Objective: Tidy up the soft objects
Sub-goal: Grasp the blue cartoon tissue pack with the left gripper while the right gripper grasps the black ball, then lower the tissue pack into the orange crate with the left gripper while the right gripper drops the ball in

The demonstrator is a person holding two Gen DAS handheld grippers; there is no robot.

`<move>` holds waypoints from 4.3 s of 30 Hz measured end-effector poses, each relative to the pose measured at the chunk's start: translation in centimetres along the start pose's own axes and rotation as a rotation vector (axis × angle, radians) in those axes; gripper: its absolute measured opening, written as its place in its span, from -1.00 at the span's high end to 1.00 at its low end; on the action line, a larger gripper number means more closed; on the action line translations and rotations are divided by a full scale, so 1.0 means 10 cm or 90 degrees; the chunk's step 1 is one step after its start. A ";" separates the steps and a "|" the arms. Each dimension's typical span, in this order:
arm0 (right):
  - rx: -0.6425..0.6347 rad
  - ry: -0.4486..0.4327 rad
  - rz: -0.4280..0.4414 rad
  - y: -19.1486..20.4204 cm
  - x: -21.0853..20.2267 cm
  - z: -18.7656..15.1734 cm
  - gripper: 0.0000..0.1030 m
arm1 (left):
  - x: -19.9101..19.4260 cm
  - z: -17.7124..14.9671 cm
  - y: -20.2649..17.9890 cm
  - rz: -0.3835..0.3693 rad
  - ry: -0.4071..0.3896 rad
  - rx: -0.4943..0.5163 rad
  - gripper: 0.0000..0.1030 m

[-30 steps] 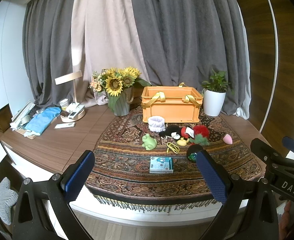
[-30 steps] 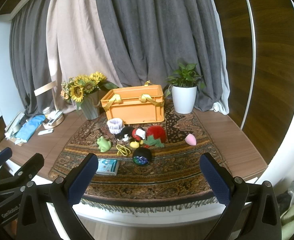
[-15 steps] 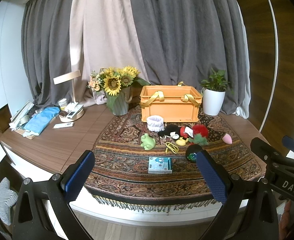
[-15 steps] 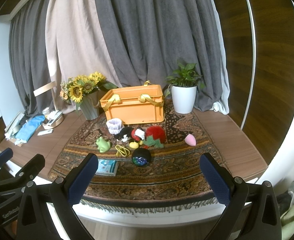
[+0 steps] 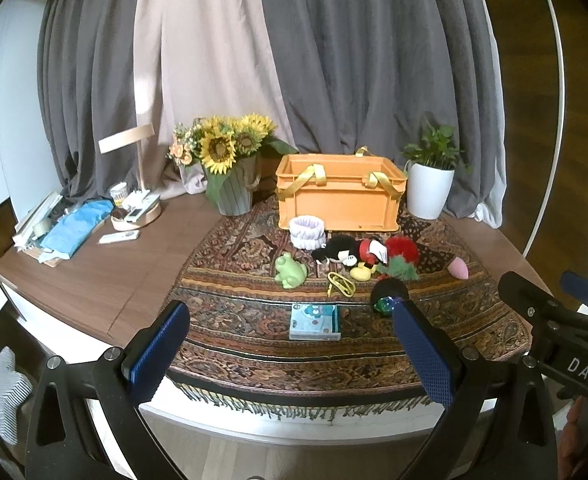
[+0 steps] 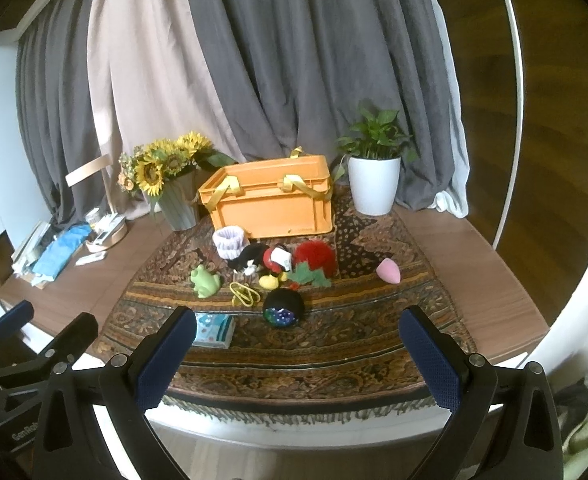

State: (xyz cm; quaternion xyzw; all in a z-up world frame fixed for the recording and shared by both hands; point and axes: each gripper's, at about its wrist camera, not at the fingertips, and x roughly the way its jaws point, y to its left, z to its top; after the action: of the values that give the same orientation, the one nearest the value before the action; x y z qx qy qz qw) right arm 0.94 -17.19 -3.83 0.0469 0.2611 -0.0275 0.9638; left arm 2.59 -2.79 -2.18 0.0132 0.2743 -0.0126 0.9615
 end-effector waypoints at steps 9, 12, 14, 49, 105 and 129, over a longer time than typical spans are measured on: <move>0.009 0.036 0.027 0.00 0.43 -0.02 -0.99 | 0.45 -0.11 0.04 -0.005 0.040 -0.008 -1.00; 0.008 0.038 0.035 0.03 0.62 -0.01 -0.99 | 0.62 -0.15 0.04 -0.009 0.049 -0.005 -1.00; 0.008 0.044 0.033 0.04 0.74 -0.01 -0.98 | 0.77 -0.16 0.05 -0.013 0.058 -0.005 -1.00; 0.005 0.220 0.055 0.16 2.56 -0.36 -0.57 | 2.33 -0.53 -0.24 -0.033 0.170 0.050 -0.65; 0.028 0.002 0.044 0.36 2.31 1.25 -0.25 | 2.21 1.51 0.07 -0.127 -0.059 0.007 -0.39; 0.011 -0.029 0.038 0.25 3.15 2.09 -0.25 | 3.04 2.29 -0.09 -0.101 -0.102 0.061 -0.39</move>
State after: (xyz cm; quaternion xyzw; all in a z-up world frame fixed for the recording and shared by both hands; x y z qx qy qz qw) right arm 38.73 -17.81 -1.62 0.0622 0.2373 -0.0019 0.9695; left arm 40.42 -4.99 1.24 0.0364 0.1958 -0.1025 0.9746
